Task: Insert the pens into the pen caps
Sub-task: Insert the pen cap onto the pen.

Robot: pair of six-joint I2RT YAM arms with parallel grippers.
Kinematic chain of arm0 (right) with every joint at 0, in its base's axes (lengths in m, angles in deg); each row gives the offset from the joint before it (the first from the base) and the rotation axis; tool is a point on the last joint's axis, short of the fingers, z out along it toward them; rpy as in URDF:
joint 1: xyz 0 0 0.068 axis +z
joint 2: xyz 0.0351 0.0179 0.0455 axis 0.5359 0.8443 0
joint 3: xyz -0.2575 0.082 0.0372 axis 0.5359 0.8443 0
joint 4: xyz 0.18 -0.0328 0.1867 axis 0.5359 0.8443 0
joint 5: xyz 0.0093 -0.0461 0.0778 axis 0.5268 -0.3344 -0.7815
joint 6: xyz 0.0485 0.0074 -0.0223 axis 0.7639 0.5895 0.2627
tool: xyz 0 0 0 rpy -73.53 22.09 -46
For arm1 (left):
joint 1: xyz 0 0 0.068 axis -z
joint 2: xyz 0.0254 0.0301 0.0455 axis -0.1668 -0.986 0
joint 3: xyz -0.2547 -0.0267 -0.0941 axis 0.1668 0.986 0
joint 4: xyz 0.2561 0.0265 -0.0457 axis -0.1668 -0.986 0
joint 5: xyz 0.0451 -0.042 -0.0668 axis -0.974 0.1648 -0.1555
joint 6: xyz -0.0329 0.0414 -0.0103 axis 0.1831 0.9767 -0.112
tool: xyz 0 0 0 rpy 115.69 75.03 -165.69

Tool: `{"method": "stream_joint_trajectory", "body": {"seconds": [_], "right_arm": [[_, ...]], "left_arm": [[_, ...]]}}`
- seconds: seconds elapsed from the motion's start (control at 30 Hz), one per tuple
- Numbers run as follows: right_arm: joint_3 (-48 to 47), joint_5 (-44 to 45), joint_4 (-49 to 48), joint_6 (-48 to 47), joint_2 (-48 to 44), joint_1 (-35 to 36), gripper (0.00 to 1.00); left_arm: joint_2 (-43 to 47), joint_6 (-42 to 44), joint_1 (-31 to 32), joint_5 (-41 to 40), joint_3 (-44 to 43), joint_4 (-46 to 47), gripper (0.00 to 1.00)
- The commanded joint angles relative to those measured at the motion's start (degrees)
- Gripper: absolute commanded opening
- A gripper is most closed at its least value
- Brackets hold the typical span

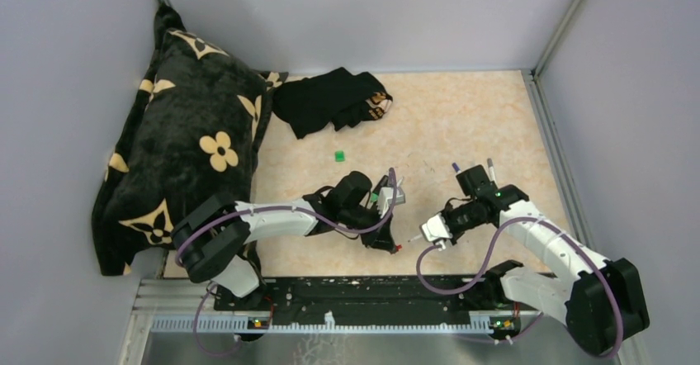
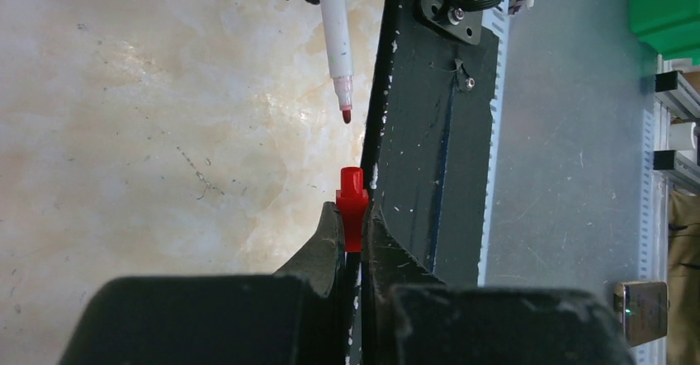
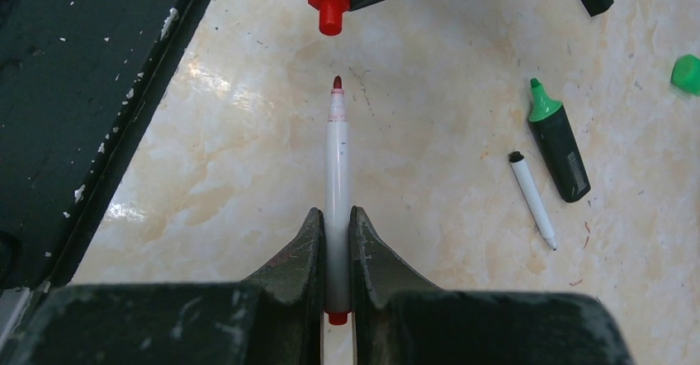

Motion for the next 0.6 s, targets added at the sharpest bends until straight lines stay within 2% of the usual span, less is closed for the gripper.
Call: {"method": "stream_joint_trajectory", "body": {"seconds": [0.0,0.57], "right_arm": [[0.53,-0.98,-0.55,-1.76,0.54,1.61,0.00],[0.61,-2.19,-0.41,-1.68,0.60,3.43,0.00]], "left_arm": [[-1.14,0.70,-0.13,3.34,-1.62,2.25,0.00],[-2.98,-0.55,-0.13,4.18,-2.56,3.82,0.00]]}}
